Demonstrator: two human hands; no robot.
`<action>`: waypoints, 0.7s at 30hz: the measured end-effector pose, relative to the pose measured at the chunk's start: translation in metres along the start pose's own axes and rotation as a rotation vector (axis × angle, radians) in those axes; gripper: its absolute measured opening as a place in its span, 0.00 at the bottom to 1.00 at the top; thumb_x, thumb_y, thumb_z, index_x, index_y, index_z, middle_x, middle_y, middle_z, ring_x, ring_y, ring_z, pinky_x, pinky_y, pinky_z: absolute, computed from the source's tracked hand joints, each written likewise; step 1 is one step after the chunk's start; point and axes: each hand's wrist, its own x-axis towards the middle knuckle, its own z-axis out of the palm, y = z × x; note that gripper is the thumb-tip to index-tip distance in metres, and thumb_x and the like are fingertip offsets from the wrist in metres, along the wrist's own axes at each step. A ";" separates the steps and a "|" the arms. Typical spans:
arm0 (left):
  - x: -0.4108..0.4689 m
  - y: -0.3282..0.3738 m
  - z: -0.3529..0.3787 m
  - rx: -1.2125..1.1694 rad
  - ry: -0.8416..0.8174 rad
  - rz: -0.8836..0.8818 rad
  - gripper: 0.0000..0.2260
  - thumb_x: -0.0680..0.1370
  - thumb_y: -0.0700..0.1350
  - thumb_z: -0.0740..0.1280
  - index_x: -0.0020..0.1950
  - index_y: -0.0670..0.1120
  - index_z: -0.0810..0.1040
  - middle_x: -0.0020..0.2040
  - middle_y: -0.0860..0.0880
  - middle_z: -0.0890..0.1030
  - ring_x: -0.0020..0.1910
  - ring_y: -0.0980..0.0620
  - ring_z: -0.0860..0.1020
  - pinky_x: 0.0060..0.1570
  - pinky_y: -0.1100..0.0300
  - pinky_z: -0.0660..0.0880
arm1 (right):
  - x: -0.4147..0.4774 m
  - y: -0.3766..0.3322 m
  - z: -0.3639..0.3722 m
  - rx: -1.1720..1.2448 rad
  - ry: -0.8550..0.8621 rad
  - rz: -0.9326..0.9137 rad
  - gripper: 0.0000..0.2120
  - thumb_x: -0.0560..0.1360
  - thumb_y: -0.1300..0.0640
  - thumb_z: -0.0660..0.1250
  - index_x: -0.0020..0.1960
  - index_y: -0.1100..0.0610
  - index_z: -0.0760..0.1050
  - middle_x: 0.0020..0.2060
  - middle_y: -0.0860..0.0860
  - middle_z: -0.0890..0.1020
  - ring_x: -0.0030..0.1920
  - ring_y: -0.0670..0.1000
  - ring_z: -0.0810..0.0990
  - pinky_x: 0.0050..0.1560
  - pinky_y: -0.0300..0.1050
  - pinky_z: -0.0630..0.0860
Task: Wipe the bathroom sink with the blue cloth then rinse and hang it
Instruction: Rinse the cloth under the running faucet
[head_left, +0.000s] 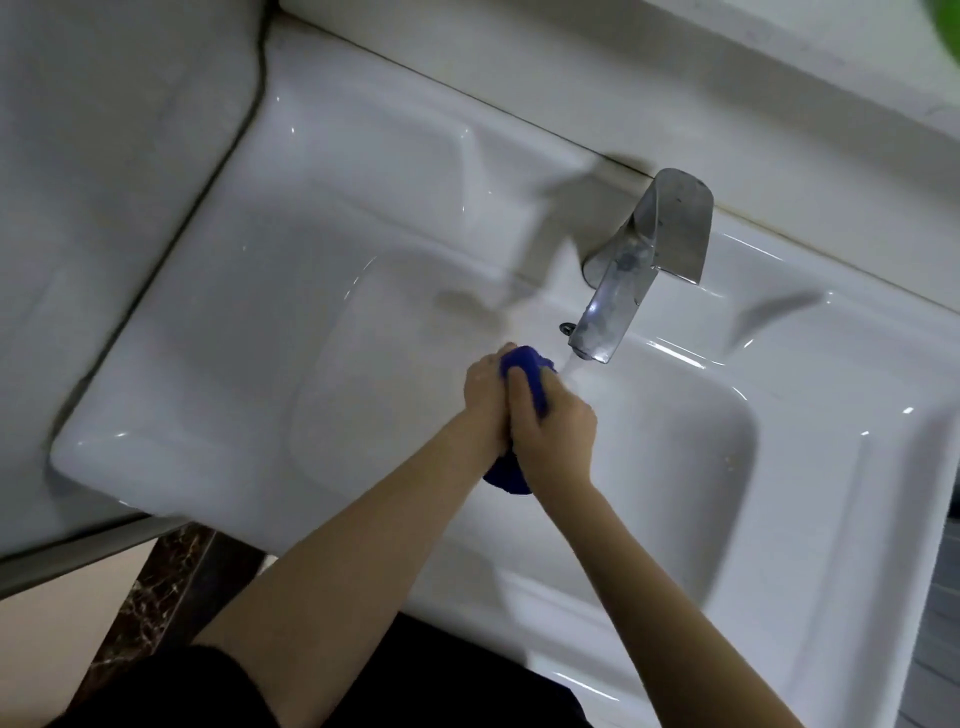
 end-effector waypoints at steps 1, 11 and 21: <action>-0.001 -0.010 -0.001 0.090 0.031 0.083 0.12 0.79 0.47 0.60 0.43 0.40 0.73 0.42 0.42 0.78 0.44 0.43 0.77 0.52 0.52 0.74 | 0.009 0.004 -0.004 -0.025 0.023 0.028 0.20 0.78 0.45 0.59 0.30 0.53 0.66 0.22 0.48 0.70 0.25 0.46 0.71 0.26 0.40 0.65; -0.008 0.008 -0.053 0.107 -0.394 0.020 0.22 0.78 0.53 0.67 0.68 0.43 0.74 0.64 0.42 0.79 0.63 0.42 0.78 0.60 0.49 0.76 | 0.028 0.000 -0.025 0.526 -0.005 0.378 0.15 0.77 0.61 0.56 0.34 0.50 0.71 0.26 0.44 0.75 0.28 0.42 0.73 0.32 0.37 0.73; -0.002 0.021 -0.047 0.154 -0.298 0.224 0.22 0.78 0.52 0.67 0.69 0.45 0.71 0.63 0.42 0.79 0.61 0.41 0.78 0.61 0.43 0.75 | 0.033 0.008 -0.032 0.445 -0.110 0.361 0.06 0.82 0.55 0.60 0.55 0.50 0.75 0.42 0.45 0.78 0.41 0.44 0.76 0.39 0.31 0.71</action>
